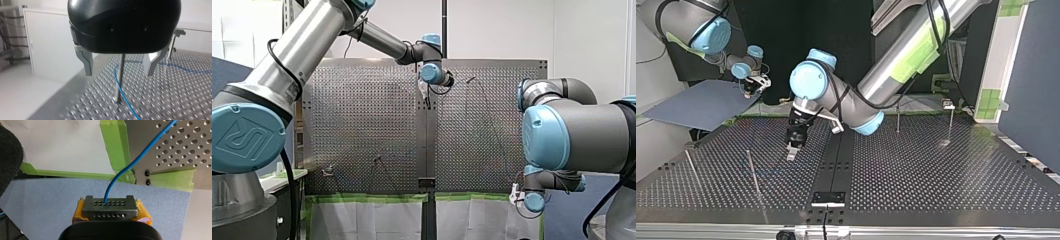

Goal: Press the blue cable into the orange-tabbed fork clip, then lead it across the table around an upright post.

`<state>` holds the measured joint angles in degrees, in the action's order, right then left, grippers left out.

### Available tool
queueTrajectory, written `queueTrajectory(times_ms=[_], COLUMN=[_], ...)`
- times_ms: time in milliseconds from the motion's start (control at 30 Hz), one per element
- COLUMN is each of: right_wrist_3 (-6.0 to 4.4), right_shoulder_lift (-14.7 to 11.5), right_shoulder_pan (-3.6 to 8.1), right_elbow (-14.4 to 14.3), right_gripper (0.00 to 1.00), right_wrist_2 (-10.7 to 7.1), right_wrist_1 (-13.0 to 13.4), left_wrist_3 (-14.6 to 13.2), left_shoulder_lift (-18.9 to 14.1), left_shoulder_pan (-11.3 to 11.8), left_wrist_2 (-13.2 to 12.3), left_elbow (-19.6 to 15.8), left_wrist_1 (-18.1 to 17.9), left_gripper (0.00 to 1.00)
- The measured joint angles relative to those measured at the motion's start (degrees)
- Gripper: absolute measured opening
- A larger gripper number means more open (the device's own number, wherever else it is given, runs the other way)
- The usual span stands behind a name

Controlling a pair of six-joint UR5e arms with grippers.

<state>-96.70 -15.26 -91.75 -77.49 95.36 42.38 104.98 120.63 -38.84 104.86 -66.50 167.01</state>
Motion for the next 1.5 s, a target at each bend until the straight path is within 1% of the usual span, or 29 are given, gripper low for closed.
queueTrajectory(times_ms=[100,167,233,400,500,600,767,1033,1200,1367,1500], right_wrist_3=[0.01,0.01,0.01,0.01,0.01,-0.04,-0.1,-0.15,-0.17,-0.27,-0.29], right_shoulder_lift=[0.0,0.0,0.0,0.0,0.0,0.0,0.0,0.0,0.0,0.0,0.0], right_shoulder_pan=[-0.06,-0.1,-0.12,-0.17,-0.16,-0.16,-0.15,-0.21,-0.24,-0.24,-0.26], right_elbow=[0.1,0.2,0.2,0.3,0.3,0.3,0.3,0.3,0.3,0.3,0.3], right_gripper=[0.0,0.0,0.0,0.0,0.0,0.0,0.0,0.0,0.0,0.0,0.0], right_wrist_2=[-0.1,-0.18,-0.21,-0.24,-0.25,-0.31,-0.53,-0.67,-0.91,-0.95,-0.95], right_wrist_1=[-0.1,-0.2,-0.3,-0.3,-0.3,-0.3,-0.4,-0.4,-0.4,-0.4,-0.4], left_wrist_3=[-0.9,-0.7,-0.2,-0.4,-1.4,-2.3,-2.8,-2.9,-3.6,-5.3,-5.7], left_shoulder_lift=[-1.4,-2.4,-3.3,-5.8,-7.2,-8.5,-9.2,-9.1,-7.7,-5.9,-5.6], left_shoulder_pan=[-0.1,-0.1,-0.2,-0.6,-1.1,-1.6,-2.1,-2.4,-3.0,-4.2,-4.5], left_wrist_2=[-1.1,-2.1,-3.0,-5.2,-5.6,-5.5,-4.8,-4.7,-5.8,-5.9,-5.9], left_elbow=[-1.4,-2.4,-3.3,-5.8,-7.1,-7.4,-5.7,-2.0,0.6,3.2,5.2], left_wrist_1=[-1.2,-2.0,-2.1,-0.6,0.8,2.1,4.3,8.1,10.7,13.3,15.3], left_gripper=[1.0,1.0,1.0,1.0,1.0,1.0,1.0,1.0,1.0,1.0,1.0])
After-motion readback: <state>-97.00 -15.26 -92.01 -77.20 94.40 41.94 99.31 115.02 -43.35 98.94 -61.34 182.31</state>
